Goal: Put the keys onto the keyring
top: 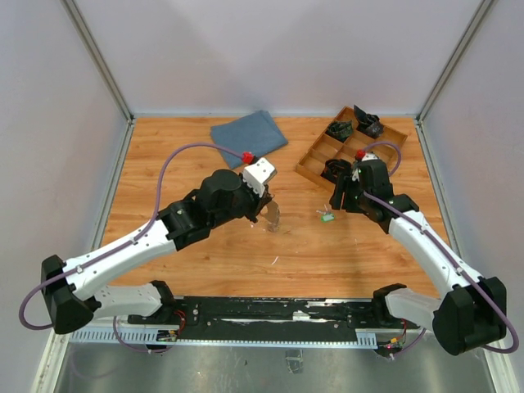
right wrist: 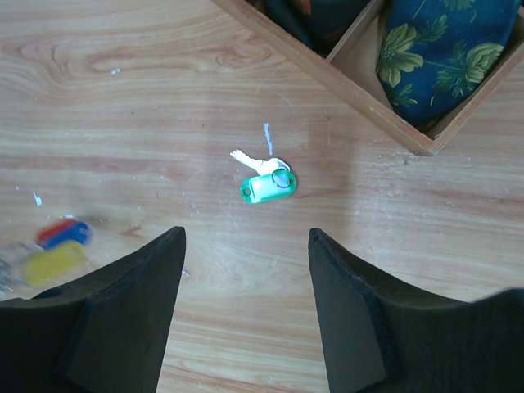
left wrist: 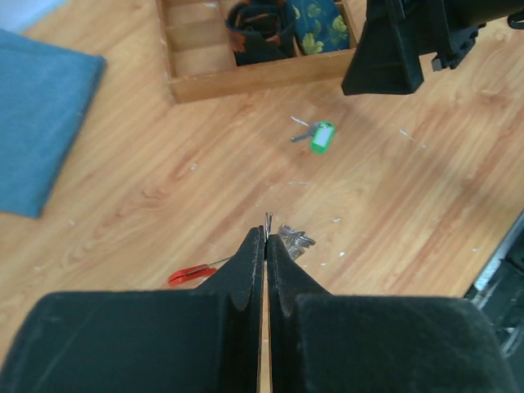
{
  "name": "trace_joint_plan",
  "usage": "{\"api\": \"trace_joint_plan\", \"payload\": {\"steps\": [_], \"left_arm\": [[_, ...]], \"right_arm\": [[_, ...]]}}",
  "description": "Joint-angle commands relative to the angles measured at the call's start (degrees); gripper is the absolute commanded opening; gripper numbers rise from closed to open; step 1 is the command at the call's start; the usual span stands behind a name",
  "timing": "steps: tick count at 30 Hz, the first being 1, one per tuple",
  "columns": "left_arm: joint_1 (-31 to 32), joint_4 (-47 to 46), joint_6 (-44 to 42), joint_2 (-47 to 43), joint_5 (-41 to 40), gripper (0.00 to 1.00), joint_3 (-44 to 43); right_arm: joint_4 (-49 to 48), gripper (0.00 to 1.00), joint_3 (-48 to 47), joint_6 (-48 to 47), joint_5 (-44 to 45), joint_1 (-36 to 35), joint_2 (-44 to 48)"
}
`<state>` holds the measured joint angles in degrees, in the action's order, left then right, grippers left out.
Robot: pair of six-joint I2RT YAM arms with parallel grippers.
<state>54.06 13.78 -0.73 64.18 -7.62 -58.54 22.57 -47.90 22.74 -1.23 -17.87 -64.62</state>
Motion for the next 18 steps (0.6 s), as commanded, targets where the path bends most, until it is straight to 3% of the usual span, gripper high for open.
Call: {"api": "trace_joint_plan", "payload": {"steps": [1, 5, 18], "left_arm": [[-0.3, 2.7, 8.0, 2.4, 2.2, 0.01, -4.2], [-0.3, 6.9, 10.0, 5.9, 0.4, 0.01, -8.2], [-0.1, 11.2, 15.2, 11.3, 4.7, 0.01, -15.9]], "right_arm": [[-3.1, 0.63, 0.0, 4.9, 4.6, 0.7, -0.6], [-2.7, 0.63, 1.2, 4.5, 11.2, 1.9, -1.5], [-3.4, 0.66, 6.8, -0.3, 20.0, 28.1, -7.1]]}}
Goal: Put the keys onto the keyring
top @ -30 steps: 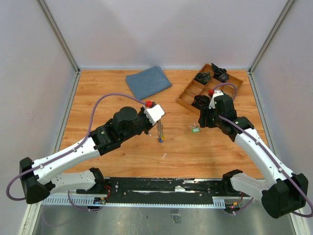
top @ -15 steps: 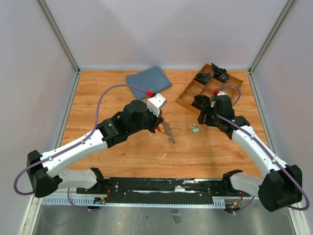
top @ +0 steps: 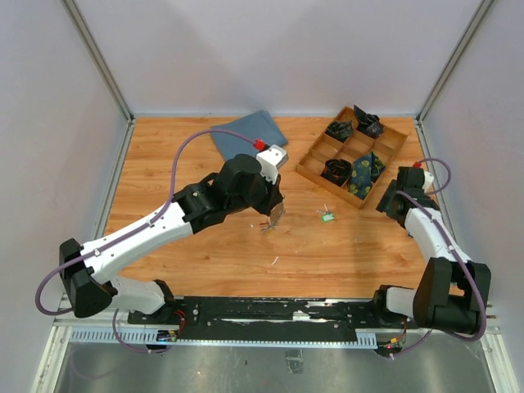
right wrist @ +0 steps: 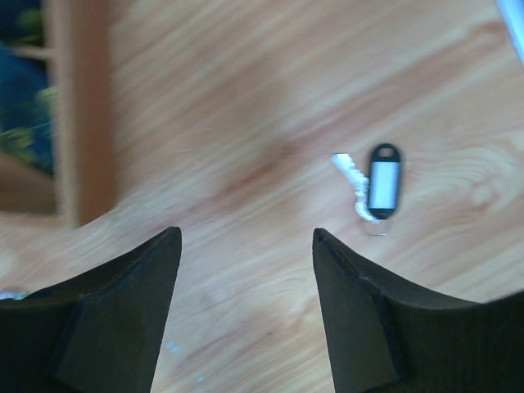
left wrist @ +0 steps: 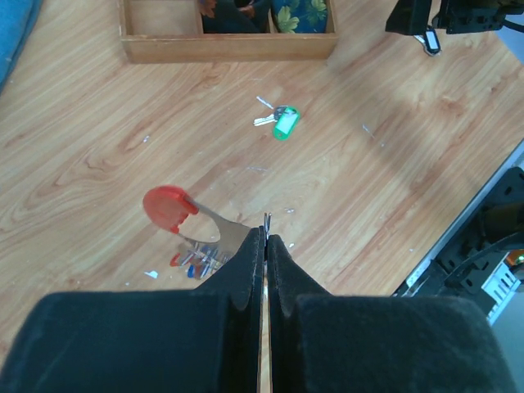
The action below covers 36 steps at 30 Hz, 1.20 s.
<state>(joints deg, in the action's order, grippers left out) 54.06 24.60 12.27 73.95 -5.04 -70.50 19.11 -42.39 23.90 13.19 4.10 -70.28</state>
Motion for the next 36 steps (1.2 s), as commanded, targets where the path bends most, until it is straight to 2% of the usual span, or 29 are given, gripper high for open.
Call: {"api": "trace_joint_plan", "payload": {"steps": [1, 6, 15, 27, 36], "left_arm": [[0.0, 0.9, 2.3, 2.1, 2.2, 0.01, -4.6], [1.7, 1.9, 2.2, 4.2, 2.2, 0.00, -6.9], [3.5, 3.6, 0.5, 7.7, 2.0, 0.01, -9.8], [3.7, 4.0, -0.8, 8.4, 2.1, 0.01, -9.8], [3.7, 4.0, -1.0, 8.4, 2.2, 0.00, -9.6]], "right_arm": [[0.1, 0.66, 1.6, -1.3, 5.3, 8.0, -2.1], [-0.6, 0.66, 3.4, -0.6, 6.5, 12.4, -3.2], [-1.6, 0.60, 7.0, -0.9, 6.7, 14.0, -3.8], [-4.5, 0.39, 9.9, -2.1, 4.1, 17.3, -3.8], [-6.3, 0.38, 9.7, -2.2, 3.2, 17.7, -5.2]]}}
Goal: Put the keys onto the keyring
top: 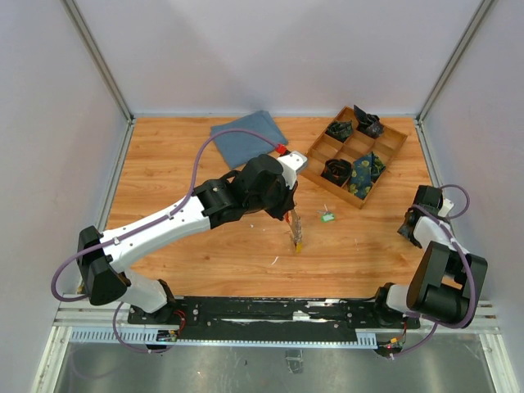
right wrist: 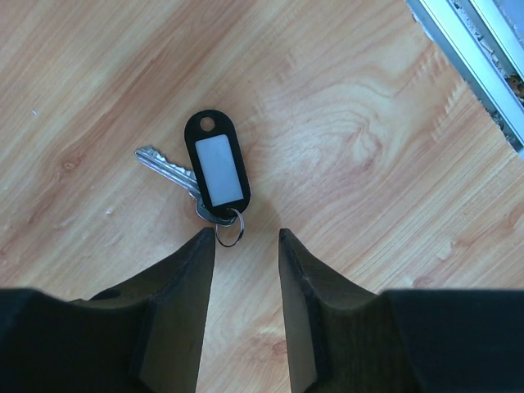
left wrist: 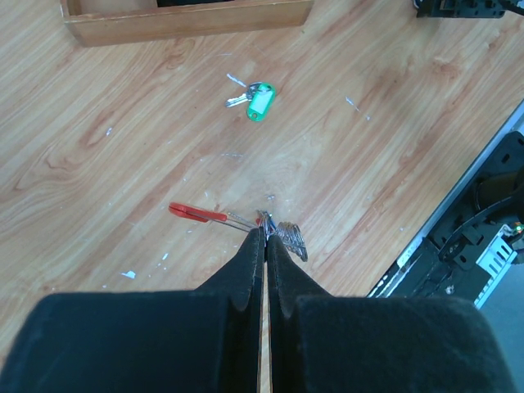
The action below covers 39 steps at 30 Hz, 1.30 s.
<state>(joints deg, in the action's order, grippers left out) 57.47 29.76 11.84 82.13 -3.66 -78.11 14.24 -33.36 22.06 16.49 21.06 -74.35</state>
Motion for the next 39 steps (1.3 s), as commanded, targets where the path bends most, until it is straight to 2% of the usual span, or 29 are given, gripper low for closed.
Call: {"api": "trace_joint_plan", "payload": {"steps": [1, 9, 22, 27, 31, 39], "left_arm": [[0.3, -1.3, -0.5, 0.2, 0.9, 0.01, -1.9], [0.3, -1.4, -0.3, 0.5, 1.3, 0.00, -2.1], [0.4, -1.4, -0.6, 0.0, 1.7, 0.00, -1.6], [0.4, -1.3, -0.7, -0.8, 1.0, 0.00, -1.2], [0.4, -1.7, -0.6, -2.1, 0.6, 0.00, -0.5], [0.4, -1.7, 0.0, -4.2, 0.2, 0.00, 0.2]], "right_arm": [[-1.6, 0.38, 0.6, -0.5, -0.2, 0.8, -1.4], [-1.6, 0.30, 0.5, -0.5, -0.7, 0.8, -1.7], [-0.8, 0.02, 1.0, -1.7, -2.1, 0.8, 1.9], [0.5, 0.01, 0.9, -3.1, -4.6, 0.8, 7.1], [3.1, 0.01, 0.3, -4.8, -6.8, 0.8, 15.2], [7.7, 0.01, -2.3, -7.8, -13.8, 0.7, 21.1]]}}
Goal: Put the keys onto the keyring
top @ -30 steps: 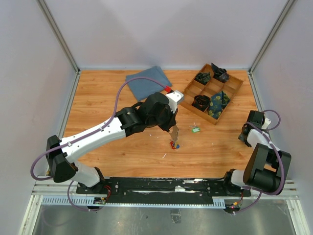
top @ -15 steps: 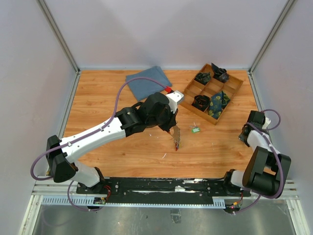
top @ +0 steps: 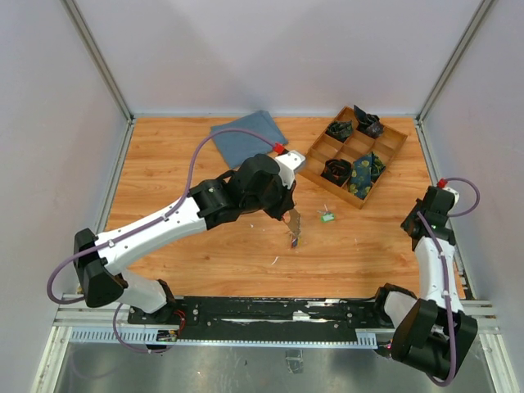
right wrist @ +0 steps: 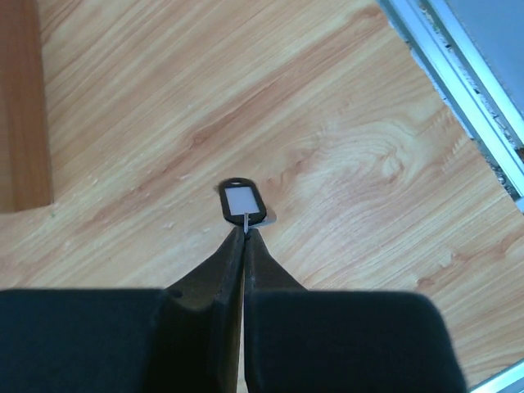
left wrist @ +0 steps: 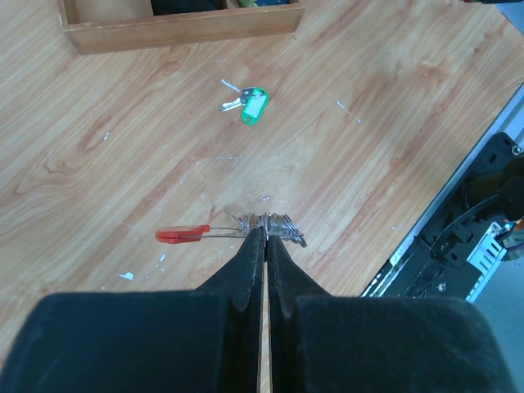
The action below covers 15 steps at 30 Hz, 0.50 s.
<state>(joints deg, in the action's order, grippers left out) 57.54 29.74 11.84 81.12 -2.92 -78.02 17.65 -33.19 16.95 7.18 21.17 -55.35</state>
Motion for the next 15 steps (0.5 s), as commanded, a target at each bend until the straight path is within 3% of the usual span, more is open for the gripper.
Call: {"api": "trace_joint_plan", "payload": {"steps": [1, 8, 15], "left_arm": [[0.3, -1.8, 0.2, -3.6, -0.7, 0.00, 0.3], [0.4, -3.1, 1.5, -7.9, -2.5, 0.00, 3.2], [0.4, -5.5, 1.3, -16.1, -6.8, 0.00, 9.6]], "right_arm": [[5.3, 0.01, -3.2, -3.1, -5.7, 0.7, 2.6], [14.9, 0.01, -10.3, -6.2, -16.7, -1.2, 6.6], [22.2, 0.00, -18.9, -8.3, -24.8, -11.0, 11.3]]}}
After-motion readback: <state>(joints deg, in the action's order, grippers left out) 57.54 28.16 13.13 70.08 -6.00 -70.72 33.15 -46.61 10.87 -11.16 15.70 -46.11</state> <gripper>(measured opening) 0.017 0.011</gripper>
